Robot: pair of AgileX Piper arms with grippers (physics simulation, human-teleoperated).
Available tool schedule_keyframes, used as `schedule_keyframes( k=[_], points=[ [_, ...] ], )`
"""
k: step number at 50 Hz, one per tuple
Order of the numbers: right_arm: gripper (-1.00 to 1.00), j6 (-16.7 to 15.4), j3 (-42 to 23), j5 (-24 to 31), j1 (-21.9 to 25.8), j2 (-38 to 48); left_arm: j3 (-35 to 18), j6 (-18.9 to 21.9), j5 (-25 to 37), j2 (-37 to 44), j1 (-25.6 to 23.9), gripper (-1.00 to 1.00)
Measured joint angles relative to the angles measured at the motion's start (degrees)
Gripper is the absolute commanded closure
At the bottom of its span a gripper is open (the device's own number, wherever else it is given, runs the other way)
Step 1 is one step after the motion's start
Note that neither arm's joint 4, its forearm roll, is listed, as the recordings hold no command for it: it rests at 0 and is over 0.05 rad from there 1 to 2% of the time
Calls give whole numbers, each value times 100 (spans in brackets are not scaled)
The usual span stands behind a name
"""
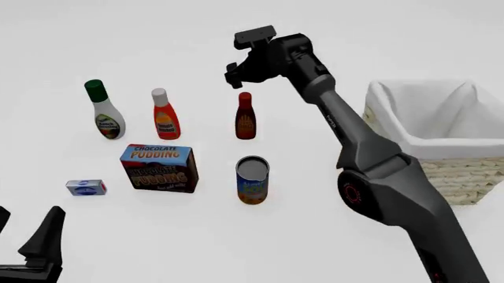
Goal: Pick the bbq sauce and place it in the basket.
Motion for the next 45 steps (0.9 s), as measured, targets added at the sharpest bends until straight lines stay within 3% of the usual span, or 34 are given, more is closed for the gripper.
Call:
schedule_keyframes(
  k=[45],
  points=[
    [-100, -31, -166, -27, -95, 487, 0, 0, 0, 0, 0, -100]
  ],
)
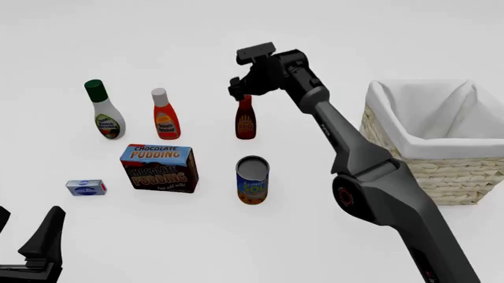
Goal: Pick the bbq sauce and place it in the basket.
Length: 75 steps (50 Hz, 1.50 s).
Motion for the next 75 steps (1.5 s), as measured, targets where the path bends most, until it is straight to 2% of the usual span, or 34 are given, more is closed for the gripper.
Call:
schedule_keyframes(
  k=[9, 21, 32, 39, 55, 66, 67, 75],
  points=[
    [-100, 7, 91, -59, -8, 30, 0, 0, 0, 0, 0, -100],
    [-100, 11, 923, -518, -20, -271, 0, 0, 0, 0, 0, -100],
    [-100, 17, 1255, -718, -23, -354, 0, 0, 0, 0, 0, -100],
    [-100, 25, 1139, -677, -19, -257, 0, 0, 0, 0, 0, -100],
    [-100, 19, 332, -308, -5, 228, 0, 0, 0, 0, 0, -100],
    [-100, 2, 109, -218, -7, 396, 0, 0, 0, 0, 0, -100],
    [100, 0, 100, -215, -7, 405, 0, 0, 0, 0, 0, -100],
    [100, -58, 52, -216, -2, 429, 0, 0, 0, 0, 0, -100]
  ],
)
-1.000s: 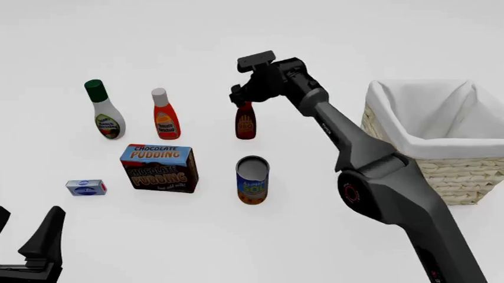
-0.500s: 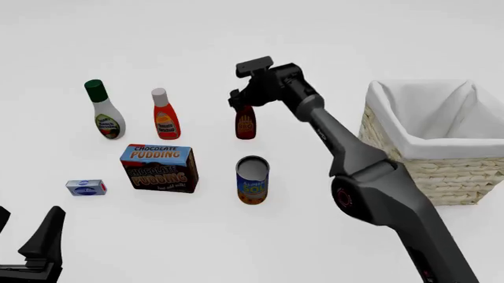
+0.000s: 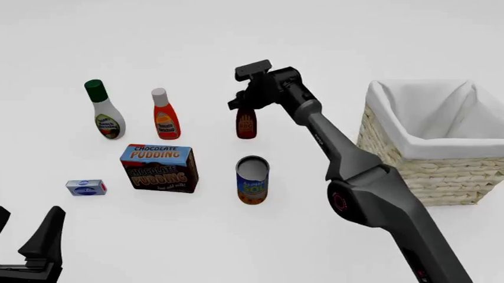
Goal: Pick the bbq sauce and place it in the basket.
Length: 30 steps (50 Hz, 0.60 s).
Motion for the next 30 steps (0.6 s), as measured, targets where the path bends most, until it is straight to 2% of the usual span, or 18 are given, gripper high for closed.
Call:
schedule_keyframes(
  k=[18, 30],
  points=[
    [100, -69, 28, 5, 10, -28, 0, 0, 0, 0, 0, -100],
    [100, -133, 357, -65, 53, -391, 0, 0, 0, 0, 0, -100]
  ],
)
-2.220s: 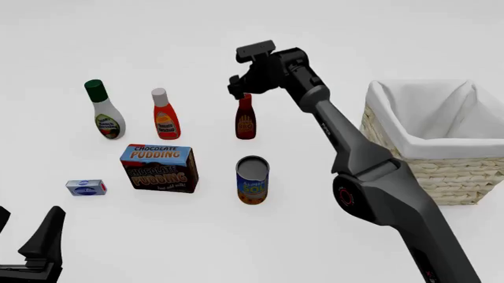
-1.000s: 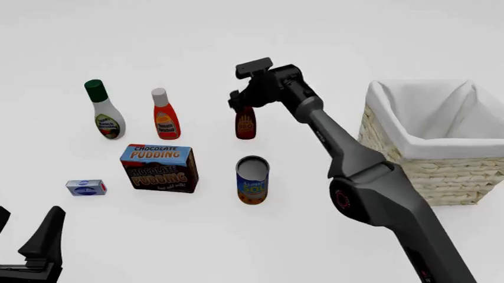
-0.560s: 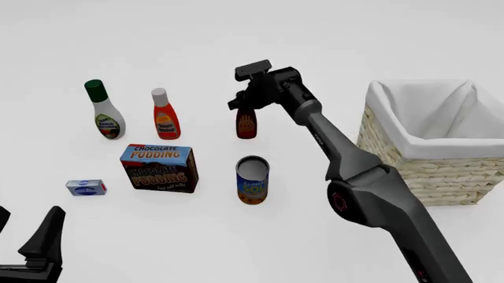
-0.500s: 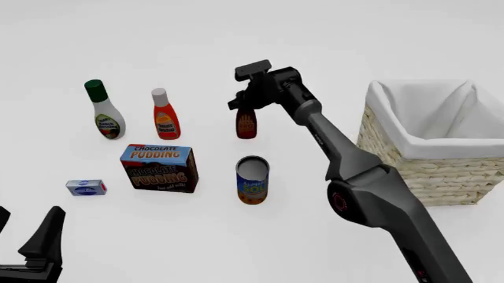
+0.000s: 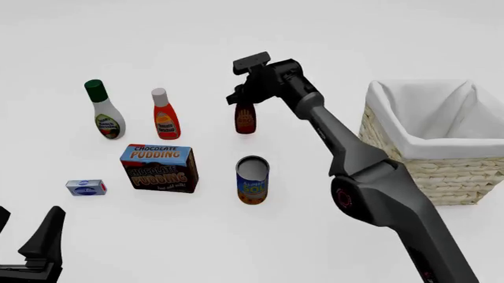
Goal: Pick the bbq sauce and place it in the basket.
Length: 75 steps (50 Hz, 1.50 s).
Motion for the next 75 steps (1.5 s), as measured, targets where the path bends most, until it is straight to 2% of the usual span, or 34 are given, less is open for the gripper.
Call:
schedule_keyframes(
  k=[19, 46, 75],
  points=[
    [100, -136, 210, 112, 115, -571, 0, 0, 0, 0, 0, -100],
    [100, -353, 1944, -318, 251, -2211, 0, 0, 0, 0, 0, -100],
    [100, -607, 2878, -281, 203, -3570, 0, 0, 0, 0, 0, -100]
  ],
)
